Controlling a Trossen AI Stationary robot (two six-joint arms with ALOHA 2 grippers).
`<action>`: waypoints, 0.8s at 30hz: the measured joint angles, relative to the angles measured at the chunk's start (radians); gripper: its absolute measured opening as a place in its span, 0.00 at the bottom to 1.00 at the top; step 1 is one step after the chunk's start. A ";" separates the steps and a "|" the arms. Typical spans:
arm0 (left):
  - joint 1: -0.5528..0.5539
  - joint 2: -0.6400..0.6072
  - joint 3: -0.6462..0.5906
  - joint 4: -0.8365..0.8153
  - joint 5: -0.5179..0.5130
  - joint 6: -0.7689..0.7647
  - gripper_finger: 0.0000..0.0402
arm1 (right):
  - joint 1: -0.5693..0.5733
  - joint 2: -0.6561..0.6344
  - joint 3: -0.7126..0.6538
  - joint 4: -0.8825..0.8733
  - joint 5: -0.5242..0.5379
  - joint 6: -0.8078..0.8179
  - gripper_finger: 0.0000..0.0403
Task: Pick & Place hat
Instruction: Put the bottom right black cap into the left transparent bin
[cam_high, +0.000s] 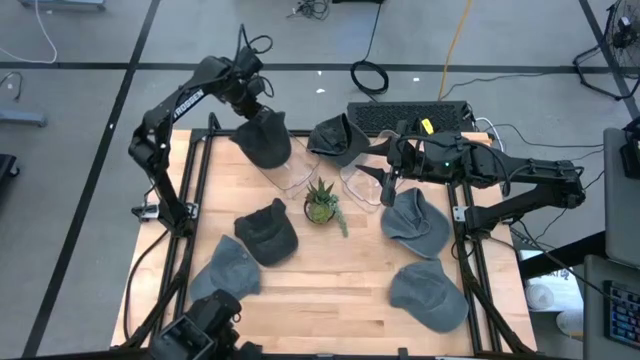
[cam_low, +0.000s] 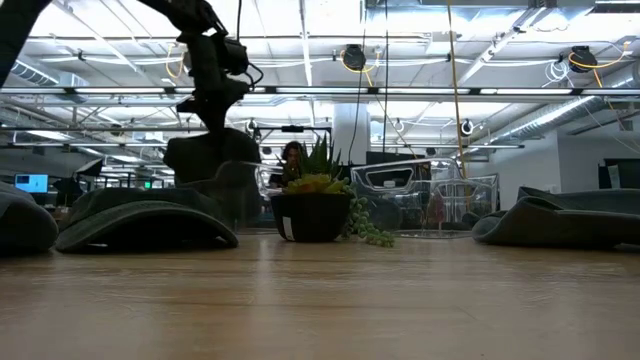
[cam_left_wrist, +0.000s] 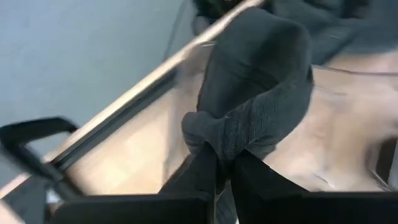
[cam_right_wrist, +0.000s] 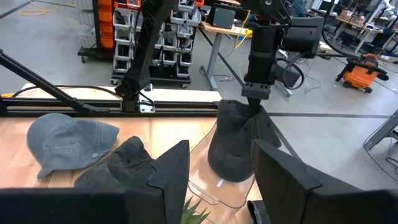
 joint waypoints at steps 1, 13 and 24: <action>0.005 0.002 0.000 0.000 -0.007 -0.014 0.05 | 0.000 0.000 0.000 0.000 0.000 0.000 0.40; 0.018 0.004 0.000 -0.004 -0.015 -0.096 0.24 | 0.000 0.000 0.000 0.041 0.000 0.000 0.39; -0.001 -0.080 0.000 0.010 0.114 -0.120 0.41 | 0.000 0.000 0.000 0.037 -0.003 0.000 0.40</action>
